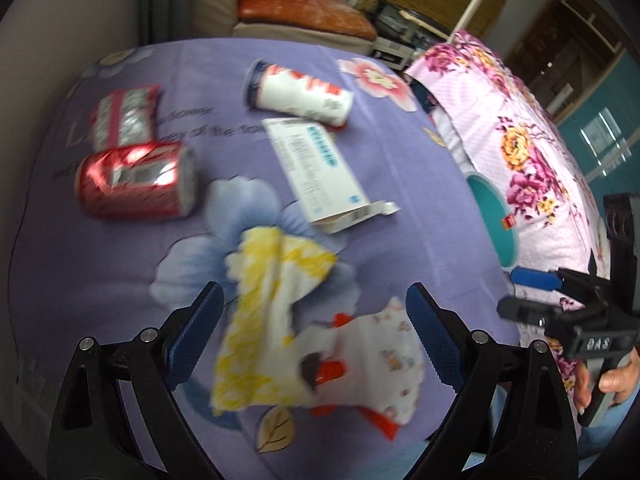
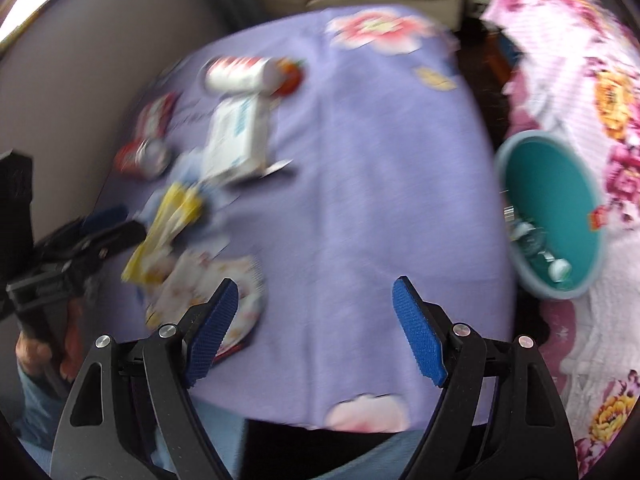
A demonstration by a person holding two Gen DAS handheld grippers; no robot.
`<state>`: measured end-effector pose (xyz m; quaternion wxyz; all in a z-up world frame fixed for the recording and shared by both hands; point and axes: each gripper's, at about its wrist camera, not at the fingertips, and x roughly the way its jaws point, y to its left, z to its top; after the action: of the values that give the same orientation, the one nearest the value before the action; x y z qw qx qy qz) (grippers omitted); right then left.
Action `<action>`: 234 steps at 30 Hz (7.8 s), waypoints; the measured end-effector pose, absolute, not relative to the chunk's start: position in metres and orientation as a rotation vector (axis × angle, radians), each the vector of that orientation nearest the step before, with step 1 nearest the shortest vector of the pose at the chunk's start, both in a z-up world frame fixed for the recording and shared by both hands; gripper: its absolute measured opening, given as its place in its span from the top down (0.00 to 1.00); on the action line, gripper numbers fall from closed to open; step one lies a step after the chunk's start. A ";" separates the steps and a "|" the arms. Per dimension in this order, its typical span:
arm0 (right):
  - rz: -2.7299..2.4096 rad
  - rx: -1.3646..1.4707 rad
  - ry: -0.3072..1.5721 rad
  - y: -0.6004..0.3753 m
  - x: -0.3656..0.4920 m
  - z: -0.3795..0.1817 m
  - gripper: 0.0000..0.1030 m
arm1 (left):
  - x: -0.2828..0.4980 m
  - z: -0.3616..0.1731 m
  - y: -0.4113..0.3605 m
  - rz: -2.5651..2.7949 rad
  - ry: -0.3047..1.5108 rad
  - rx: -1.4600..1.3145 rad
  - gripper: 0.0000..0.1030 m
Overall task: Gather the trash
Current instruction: 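Grasp the yellow napkin with the left tool while the right tool grasps the white printed paper, then carry the yellow napkin and white paper over the teal bin with both tools, then open the left tool to drop the napkin while the right tool drops the paper into the bin, then grasp the red snack bag with the left tool while the right tool grasps the white medicine box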
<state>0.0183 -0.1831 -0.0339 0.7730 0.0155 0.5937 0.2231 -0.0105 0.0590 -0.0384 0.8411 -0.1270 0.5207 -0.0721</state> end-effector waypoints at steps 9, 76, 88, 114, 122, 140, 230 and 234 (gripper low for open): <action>0.603 -0.049 1.399 -0.121 -0.010 -0.068 0.27 | -0.039 -0.065 0.097 -0.079 1.142 -0.321 0.10; 0.300 0.317 1.026 -0.319 0.086 -0.021 0.96 | 0.061 -0.011 -0.047 -0.306 1.094 -0.191 0.89; 0.120 0.423 0.925 -0.427 0.090 -0.014 0.96 | 0.120 -0.023 -0.208 -0.510 1.128 -0.066 0.89; -0.021 0.468 0.972 -0.521 0.098 -0.056 0.95 | 0.162 -0.078 -0.333 -0.609 1.258 0.019 0.61; -0.025 0.462 0.991 -0.520 0.103 -0.061 0.95 | 0.167 -0.077 -0.321 -0.556 1.241 -0.005 0.16; -0.011 0.434 1.054 -0.491 0.109 -0.062 0.28 | 0.151 -0.068 -0.274 -0.507 1.247 -0.041 0.11; 0.509 -0.099 1.306 -0.071 0.106 -0.061 0.24 | -0.006 -0.081 0.109 -0.230 1.103 -0.388 0.80; 0.527 -0.121 1.333 -0.043 0.125 -0.072 0.24 | -0.003 -0.085 0.119 -0.238 1.107 -0.421 0.79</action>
<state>0.1251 -0.0430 -0.0720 0.7522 -0.0553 0.6106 0.2414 -0.0032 0.1188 -0.0852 0.8232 -0.1980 0.5203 -0.1119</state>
